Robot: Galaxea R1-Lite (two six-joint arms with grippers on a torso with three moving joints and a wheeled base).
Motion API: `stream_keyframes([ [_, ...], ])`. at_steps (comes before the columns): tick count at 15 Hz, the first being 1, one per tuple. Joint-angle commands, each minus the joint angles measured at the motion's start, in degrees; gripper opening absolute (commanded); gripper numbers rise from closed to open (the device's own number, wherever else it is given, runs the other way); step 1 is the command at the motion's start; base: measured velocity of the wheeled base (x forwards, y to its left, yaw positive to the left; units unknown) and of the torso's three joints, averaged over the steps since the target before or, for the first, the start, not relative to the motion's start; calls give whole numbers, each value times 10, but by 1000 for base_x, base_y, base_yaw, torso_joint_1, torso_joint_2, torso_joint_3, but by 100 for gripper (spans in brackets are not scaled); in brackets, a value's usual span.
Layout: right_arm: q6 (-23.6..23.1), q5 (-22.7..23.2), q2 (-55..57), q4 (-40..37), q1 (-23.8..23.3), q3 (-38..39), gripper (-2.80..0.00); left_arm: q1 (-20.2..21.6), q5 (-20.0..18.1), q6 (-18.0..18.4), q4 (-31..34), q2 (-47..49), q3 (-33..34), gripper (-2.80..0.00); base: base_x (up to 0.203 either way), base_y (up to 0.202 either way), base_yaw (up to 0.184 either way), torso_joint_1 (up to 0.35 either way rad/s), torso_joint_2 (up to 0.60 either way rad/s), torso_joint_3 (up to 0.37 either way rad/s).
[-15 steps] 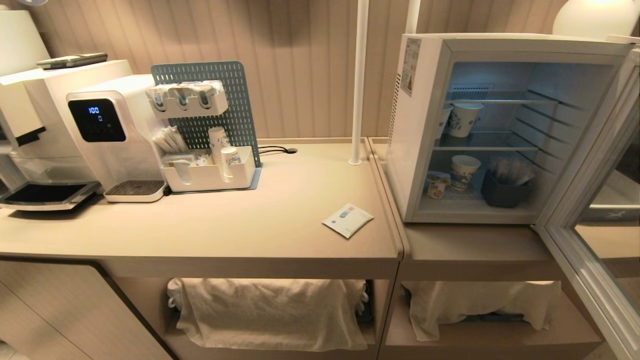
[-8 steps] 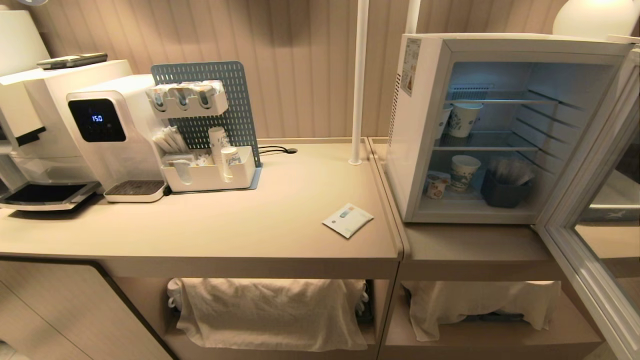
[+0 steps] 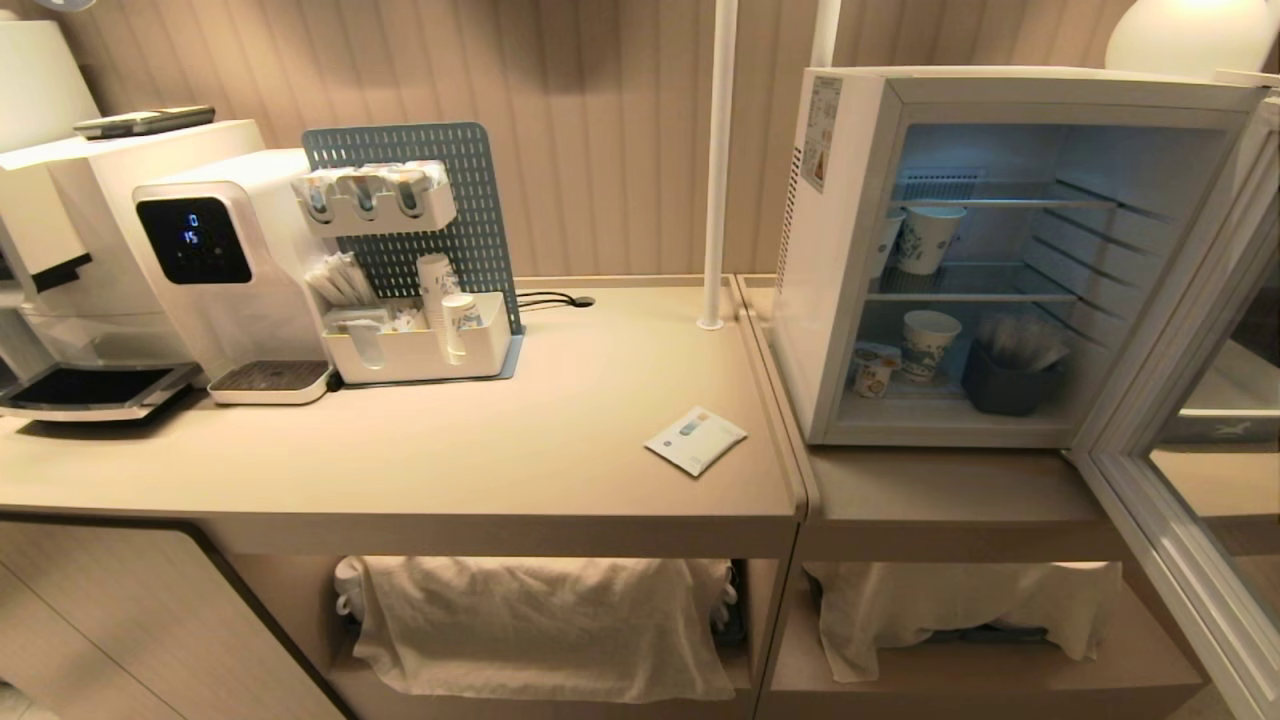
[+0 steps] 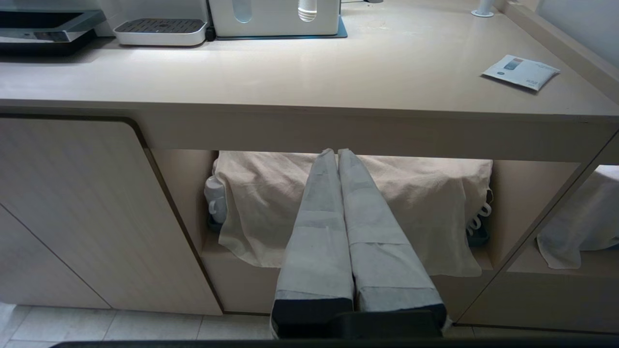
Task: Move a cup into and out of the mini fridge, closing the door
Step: Close the freezer door
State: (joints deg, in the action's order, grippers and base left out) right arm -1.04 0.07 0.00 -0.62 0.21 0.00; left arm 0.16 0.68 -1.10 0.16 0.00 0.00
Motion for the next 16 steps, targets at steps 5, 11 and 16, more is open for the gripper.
stream_keyframes([
  [5, 0, 0, 1, 0, 0, 0, -280, 0, 0, 0, 0, 1, 1, -280, 0, 0, 0, 0, 0, 0],
  [11, 0, 0, 1, 0, 0, 1, -280, 0, 0, 0, 0, 0, 1, -280, 0, 0, 0, 0, 0, 0],
  [16, 0, 0, 1, 0, -1, 0, -280, 0, 0, 0, 0, 1, 1, -280, 1, -108, 4, 4, 3, 1],
])
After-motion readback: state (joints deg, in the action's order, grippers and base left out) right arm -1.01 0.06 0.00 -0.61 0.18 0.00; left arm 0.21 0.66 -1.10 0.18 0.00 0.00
